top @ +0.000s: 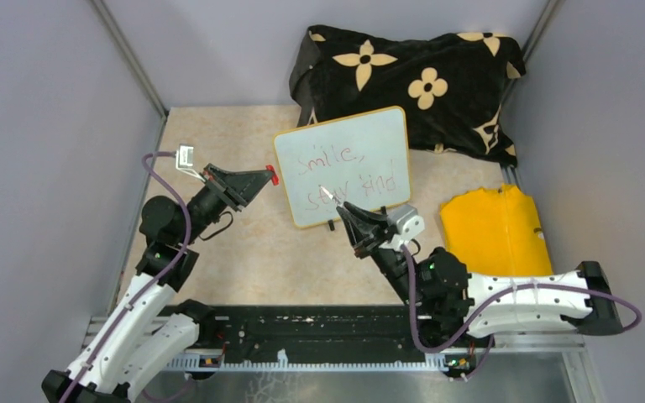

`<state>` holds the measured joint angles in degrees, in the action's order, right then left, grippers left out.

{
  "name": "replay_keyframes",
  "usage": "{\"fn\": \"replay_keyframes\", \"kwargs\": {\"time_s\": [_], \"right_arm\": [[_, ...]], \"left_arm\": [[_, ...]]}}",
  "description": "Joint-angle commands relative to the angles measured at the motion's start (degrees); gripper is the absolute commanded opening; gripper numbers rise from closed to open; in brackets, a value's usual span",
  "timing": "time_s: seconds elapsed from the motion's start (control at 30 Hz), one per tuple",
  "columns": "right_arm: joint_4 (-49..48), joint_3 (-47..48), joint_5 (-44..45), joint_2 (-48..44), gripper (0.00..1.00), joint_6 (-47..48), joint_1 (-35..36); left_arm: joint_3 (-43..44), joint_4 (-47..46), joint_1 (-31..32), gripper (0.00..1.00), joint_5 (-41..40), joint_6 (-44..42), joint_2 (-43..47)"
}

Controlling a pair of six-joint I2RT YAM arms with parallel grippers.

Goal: Write a sentence on the whiteboard
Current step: Close the whiteboard marker at the center of the board.

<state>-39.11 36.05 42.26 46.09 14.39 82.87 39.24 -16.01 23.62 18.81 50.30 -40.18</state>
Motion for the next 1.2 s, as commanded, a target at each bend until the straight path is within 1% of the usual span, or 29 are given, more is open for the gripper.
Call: {"fn": "replay_keyframes", "kwargs": {"time_s": [0.0, 0.1, 0.17, 0.3, 0.5, 0.6, 0.7, 0.77, 1.0, 1.17], "right_arm": [[-14.36, -3.79, 10.12, -0.15, 0.00, 12.86, 5.29], [-18.89, -7.03, 12.32, -0.46, 0.00, 15.52, 7.59], [-20.44, -7.79, 12.22, -0.43, 0.00, 16.11, 8.30], [-21.76, -7.41, 9.54, 0.72, 0.00, 16.06, 8.61], [-26.64, -6.24, 5.08, 3.80, 0.00, 15.73, 8.61], [-30.29, -5.14, 3.27, 6.85, 0.00, 14.41, 8.61], [-33.38, -3.21, 1.21, 10.30, 0.00, 14.65, 8.63], [-34.85, -2.13, -0.35, 12.14, 0.00, 15.64, 8.65], [-40.18, -0.43, -2.46, 17.42, 0.00, 20.02, 8.62], [-41.77, 1.47, -3.75, 19.66, 0.00, 21.93, 8.59]], "left_arm": [[-1.90, -8.80, -0.15, 0.00, 2.34, 6.57, -0.45], [-2.36, -10.37, -0.15, 0.00, 2.86, 8.73, -0.68], [-2.46, -11.06, -0.15, 0.00, 3.04, 9.82, -0.52], [-3.21, -12.52, -0.15, 0.00, 3.10, 12.40, -0.10], [-5.52, -14.28, -0.15, 0.00, 2.20, 15.64, 0.75], [-7.08, -16.52, -0.15, 0.00, 1.17, 19.61, 0.49], [-8.30, -21.18, -0.15, 0.00, 1.51, 23.73, -0.65], [-8.29, -22.49, -0.15, 0.00, 1.49, 25.85, -1.10], [-7.00, -21.98, -0.15, 0.00, -0.01, 31.04, -0.49], [-6.55, -21.37, -0.15, 0.00, -1.91, 34.50, 0.68]]}}
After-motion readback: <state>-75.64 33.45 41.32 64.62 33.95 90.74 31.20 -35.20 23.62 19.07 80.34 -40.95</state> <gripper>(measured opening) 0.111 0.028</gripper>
